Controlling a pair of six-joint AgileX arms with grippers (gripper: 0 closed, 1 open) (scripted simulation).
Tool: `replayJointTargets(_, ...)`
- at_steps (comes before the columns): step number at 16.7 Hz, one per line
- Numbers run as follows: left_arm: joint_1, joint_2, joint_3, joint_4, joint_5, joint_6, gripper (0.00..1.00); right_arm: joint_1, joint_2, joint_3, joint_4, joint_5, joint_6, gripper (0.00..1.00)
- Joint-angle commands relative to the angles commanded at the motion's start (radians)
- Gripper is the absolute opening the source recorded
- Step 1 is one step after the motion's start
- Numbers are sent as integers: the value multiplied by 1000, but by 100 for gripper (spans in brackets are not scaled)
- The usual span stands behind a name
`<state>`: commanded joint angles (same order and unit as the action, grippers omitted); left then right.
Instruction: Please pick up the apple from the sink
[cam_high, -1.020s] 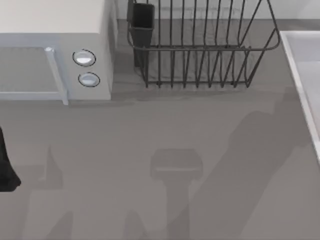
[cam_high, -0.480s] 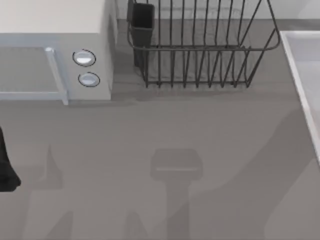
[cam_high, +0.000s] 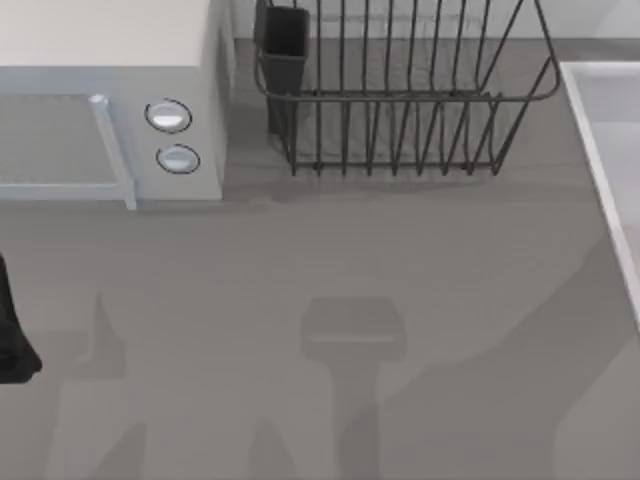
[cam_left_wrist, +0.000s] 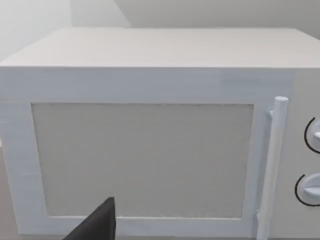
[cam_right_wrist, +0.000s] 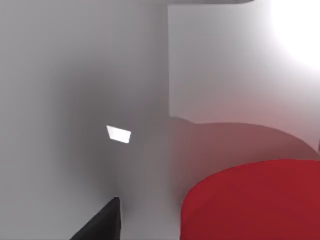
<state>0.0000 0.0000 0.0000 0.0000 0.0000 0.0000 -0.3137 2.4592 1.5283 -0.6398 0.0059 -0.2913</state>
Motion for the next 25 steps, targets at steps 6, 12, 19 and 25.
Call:
replayJointTargets(6, 0, 0, 0, 0, 0, 0, 100, 0, 0, 0, 0, 0, 0, 62)
replayJointTargets(12, 0, 0, 0, 0, 0, 0, 100, 0, 0, 0, 0, 0, 0, 17)
replayJointTargets(19, 0, 0, 0, 0, 0, 0, 100, 0, 0, 0, 0, 0, 0, 0)
replayJointTargets(25, 0, 0, 0, 0, 0, 0, 100, 2, -64, 28, -43, -15, 8, 0)
